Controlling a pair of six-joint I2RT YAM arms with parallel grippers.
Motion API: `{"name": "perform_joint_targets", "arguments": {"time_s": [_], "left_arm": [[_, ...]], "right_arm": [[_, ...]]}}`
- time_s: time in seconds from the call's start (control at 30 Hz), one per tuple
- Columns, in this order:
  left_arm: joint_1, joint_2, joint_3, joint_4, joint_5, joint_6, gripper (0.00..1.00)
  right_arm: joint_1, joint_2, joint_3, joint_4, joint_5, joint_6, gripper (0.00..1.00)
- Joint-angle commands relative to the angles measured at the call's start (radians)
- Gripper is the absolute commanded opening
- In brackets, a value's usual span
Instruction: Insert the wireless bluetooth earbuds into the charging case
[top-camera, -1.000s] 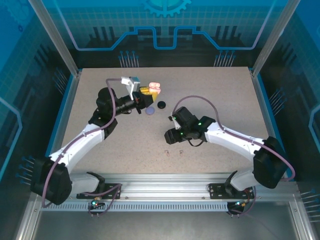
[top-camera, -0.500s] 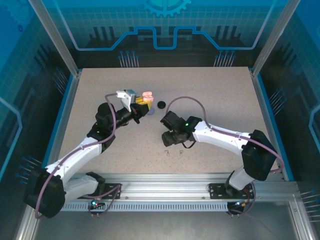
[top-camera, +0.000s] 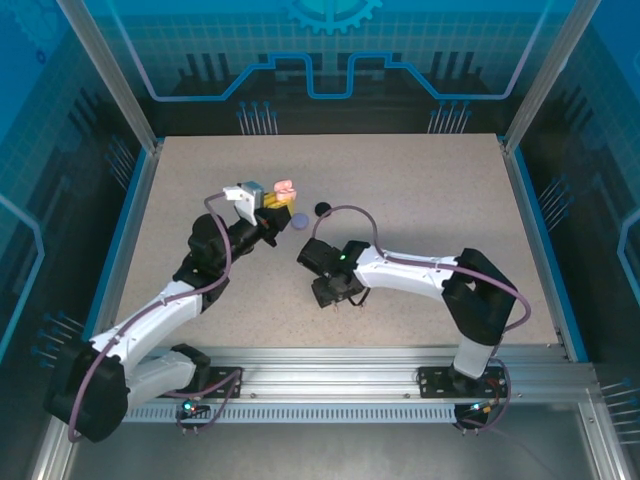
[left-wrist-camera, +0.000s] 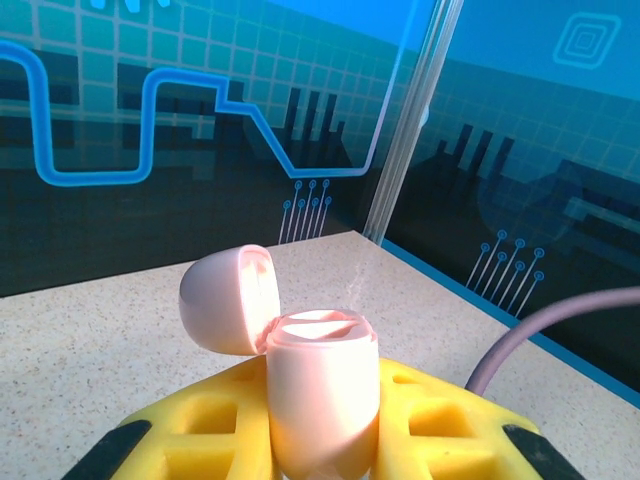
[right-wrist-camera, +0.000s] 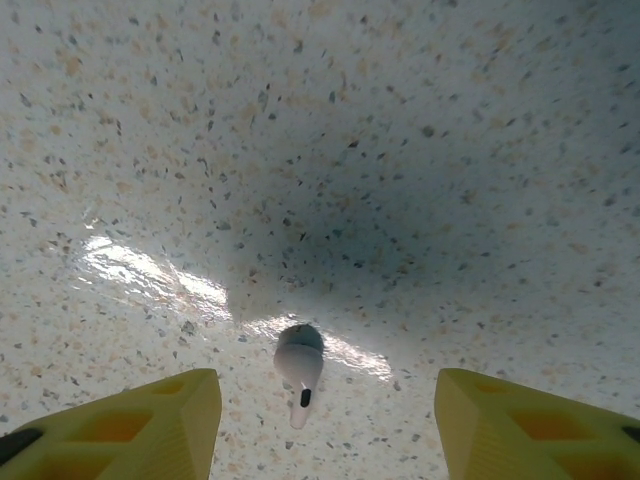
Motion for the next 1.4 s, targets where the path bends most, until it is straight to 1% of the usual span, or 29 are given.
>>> {"name": "perform_joint_targets", "arguments": {"time_s": [0.0, 0.33, 0.73, 0.97, 1.37], "left_arm": [[-0.005, -0.027, -0.015, 0.042, -0.039, -0.012, 0.0], [-0.005, -0.029, -0.023, 0.043, -0.039, -0.01, 0.0], [-0.004, 0.002, -0.032, 0.106, -0.004, -0.028, 0.0], [-0.005, 0.015, -0.031, 0.129, 0.036, -0.02, 0.0], [-0.005, -0.004, -0.019, 0.084, 0.014, -0.019, 0.0]], "right_arm": [[0.022, 0.035, 0.034, -0.051, 0.0, 0.048, 0.58], [0.038, 0.065, 0.033, -0.062, -0.007, 0.087, 0.54], [0.04, 0.054, 0.025, -0.057, 0.001, 0.095, 0.54], [0.04, 0.049, 0.019, -0.055, 0.006, 0.1, 0.54], [0.04, 0.056, 0.011, -0.057, 0.004, 0.118, 0.52]]}}
